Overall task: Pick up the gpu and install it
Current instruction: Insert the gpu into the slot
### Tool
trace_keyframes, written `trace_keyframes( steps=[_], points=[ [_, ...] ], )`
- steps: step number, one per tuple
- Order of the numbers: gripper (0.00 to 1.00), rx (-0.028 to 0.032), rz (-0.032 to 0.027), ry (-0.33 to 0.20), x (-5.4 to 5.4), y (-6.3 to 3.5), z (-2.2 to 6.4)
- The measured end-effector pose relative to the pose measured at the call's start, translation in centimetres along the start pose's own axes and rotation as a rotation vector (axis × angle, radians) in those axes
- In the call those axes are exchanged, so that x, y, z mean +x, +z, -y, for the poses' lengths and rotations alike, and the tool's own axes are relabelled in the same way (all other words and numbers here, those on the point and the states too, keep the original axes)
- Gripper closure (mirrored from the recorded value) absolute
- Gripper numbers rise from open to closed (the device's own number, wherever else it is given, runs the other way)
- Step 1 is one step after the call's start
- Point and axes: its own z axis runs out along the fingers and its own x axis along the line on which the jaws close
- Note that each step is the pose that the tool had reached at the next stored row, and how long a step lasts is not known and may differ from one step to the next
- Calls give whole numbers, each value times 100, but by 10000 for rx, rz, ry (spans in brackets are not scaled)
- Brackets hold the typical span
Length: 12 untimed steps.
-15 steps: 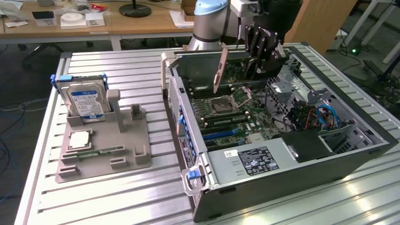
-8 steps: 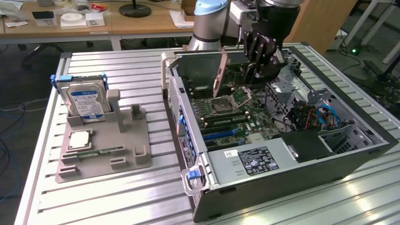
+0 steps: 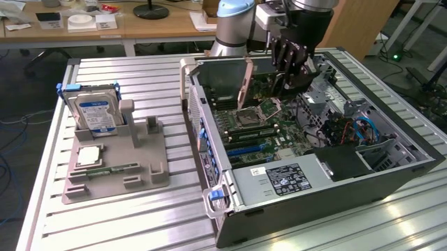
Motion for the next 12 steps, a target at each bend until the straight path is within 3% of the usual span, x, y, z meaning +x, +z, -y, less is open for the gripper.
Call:
trace_keyframes(
  steps=[5,12],
  points=[
    [72,-73,-28,2,0,21,-10],
    [72,-72,-40,493,-1,117,-36]
  ],
)
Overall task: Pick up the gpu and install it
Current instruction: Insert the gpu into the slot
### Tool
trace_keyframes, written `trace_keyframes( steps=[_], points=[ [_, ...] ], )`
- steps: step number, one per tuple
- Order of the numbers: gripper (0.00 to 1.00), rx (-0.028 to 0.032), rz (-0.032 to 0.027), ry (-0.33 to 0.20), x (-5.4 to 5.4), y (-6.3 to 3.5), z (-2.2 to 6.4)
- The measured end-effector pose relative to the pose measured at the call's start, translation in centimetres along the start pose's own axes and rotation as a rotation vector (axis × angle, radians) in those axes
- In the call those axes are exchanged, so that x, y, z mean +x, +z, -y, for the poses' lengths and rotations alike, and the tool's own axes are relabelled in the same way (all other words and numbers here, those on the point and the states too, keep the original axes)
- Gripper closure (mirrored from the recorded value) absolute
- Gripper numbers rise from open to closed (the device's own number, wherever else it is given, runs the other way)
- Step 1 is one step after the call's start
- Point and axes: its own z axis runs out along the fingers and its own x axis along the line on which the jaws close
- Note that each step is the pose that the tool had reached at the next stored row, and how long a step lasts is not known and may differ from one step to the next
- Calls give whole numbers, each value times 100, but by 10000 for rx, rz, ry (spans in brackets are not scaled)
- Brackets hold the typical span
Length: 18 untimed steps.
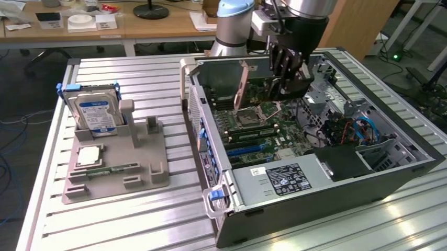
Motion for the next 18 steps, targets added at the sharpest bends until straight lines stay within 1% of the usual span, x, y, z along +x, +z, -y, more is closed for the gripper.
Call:
trace_keyframes(
  steps=[7,14,17,18],
  points=[
    [72,1,-12,343,-1,126,-33],
    [72,2,-12,364,-1,251,-42],
    [72,2,-16,340,0,302,-93],
    [72,15,-15,314,0,309,-99]
  ],
)
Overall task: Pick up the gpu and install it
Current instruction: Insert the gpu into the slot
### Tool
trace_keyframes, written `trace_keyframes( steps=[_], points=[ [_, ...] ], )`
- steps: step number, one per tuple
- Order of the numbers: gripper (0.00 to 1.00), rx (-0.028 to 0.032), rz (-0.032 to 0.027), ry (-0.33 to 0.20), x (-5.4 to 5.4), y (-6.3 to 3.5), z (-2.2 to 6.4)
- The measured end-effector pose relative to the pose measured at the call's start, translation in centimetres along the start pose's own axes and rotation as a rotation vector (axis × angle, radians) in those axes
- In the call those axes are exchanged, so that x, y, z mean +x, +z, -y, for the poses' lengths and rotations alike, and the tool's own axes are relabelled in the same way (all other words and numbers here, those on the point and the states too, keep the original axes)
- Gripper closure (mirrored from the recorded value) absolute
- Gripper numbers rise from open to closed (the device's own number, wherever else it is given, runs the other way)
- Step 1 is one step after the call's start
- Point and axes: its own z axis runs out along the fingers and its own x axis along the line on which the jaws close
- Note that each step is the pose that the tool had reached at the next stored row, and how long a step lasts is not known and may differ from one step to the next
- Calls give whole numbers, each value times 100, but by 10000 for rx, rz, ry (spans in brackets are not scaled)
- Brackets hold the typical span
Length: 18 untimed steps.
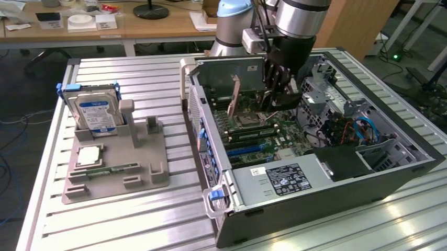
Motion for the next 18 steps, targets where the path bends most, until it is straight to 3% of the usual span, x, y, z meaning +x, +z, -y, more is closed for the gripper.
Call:
trace_keyframes(
  steps=[3,4,18],
  points=[
    [72,182,7,-44,1,18,-18],
    [72,218,10,-54,1,28,-29],
    [72,237,10,-81,121,200,-98]
  ],
)
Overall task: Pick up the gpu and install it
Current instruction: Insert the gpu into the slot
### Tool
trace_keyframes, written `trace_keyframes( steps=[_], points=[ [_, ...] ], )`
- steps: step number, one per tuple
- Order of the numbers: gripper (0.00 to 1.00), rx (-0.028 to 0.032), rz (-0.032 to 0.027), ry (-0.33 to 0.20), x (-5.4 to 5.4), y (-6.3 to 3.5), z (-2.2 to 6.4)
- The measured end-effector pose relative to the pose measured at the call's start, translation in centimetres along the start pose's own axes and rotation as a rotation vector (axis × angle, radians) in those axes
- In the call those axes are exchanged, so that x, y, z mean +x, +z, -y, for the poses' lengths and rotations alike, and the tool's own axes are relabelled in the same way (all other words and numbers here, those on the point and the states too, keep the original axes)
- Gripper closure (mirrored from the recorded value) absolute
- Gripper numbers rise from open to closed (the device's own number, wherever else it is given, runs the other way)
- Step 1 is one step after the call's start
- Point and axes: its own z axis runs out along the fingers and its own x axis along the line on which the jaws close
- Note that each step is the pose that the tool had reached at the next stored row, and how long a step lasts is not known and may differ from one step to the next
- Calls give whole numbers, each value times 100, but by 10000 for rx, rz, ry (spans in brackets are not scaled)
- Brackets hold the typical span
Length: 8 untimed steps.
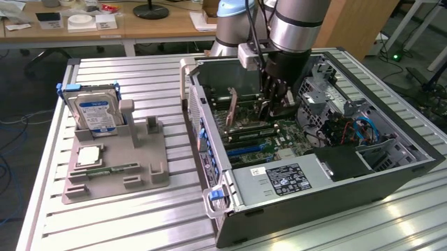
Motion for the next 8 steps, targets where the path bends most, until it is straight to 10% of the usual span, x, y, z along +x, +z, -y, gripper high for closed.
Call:
trace_keyframes(
  steps=[8],
  points=[
    [72,30,1,-34,55,102,-45]
  ],
)
